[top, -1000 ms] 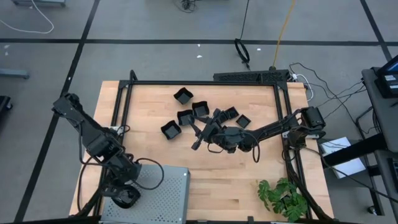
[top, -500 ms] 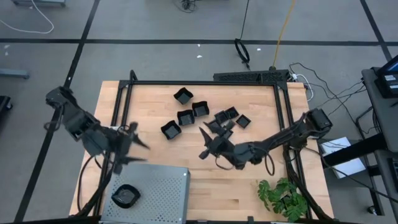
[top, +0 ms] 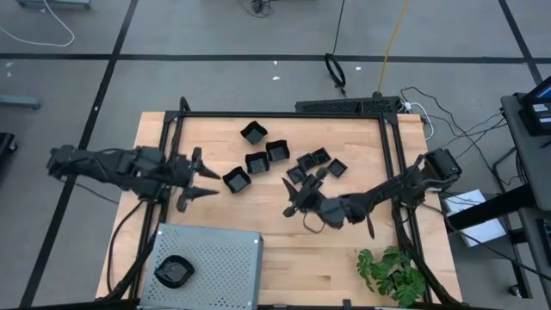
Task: Pick & Place Mini shaped plates
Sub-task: Put the square plate on the shelf
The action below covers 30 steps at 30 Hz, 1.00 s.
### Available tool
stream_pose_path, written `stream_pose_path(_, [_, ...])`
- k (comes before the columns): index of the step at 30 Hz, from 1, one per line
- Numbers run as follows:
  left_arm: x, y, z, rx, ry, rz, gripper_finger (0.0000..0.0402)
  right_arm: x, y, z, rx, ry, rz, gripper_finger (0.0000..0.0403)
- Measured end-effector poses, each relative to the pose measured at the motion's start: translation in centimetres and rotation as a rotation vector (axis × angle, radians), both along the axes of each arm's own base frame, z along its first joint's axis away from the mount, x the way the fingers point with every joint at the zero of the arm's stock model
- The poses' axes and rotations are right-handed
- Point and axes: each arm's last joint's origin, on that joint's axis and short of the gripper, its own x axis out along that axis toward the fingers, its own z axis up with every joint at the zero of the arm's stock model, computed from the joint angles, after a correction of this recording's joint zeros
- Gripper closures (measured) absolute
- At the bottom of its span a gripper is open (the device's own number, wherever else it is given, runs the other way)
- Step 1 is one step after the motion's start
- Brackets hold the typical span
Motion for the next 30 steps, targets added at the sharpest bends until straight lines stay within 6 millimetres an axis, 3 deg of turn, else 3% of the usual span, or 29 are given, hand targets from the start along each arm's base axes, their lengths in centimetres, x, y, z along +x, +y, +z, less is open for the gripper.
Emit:
stream_pose_path(5, [1.1,2.1,-1.9,-0.093,-0.043,-0.016,0.0195,-2.1,-2.9,-1.1,0.133,-0.05,0.25,0.025])
stream_pose_path(10, [1.2,4.4,-2.8,-0.099,-0.077,0.051,0.0195,-5.3,-5.8,-1.0,0.199,-0.093,0.333,0.025])
stream_pose_path(16, [-0.4,5.0,-2.0,-0.034,-0.132,0.138,0.0194,-10.5,-7.4,-1.3,0.259,-0.179,0.224,0.025])
stream_pose_path(22, [-4.1,4.3,-1.3,0.037,-0.208,0.264,0.0194,-13.2,-8.2,-1.1,0.445,-0.007,0.122,0.025])
stream_pose_path(25, [-5.0,4.2,-2.6,0.037,-0.24,0.326,0.0194,-13.9,-8.8,-1.0,0.539,0.082,0.038,0.025])
stream_pose_path(30, [-5.2,4.2,-5.2,0.035,-0.254,0.337,0.0195,-14.4,-9.8,-2.7,0.688,0.238,-0.013,0.025])
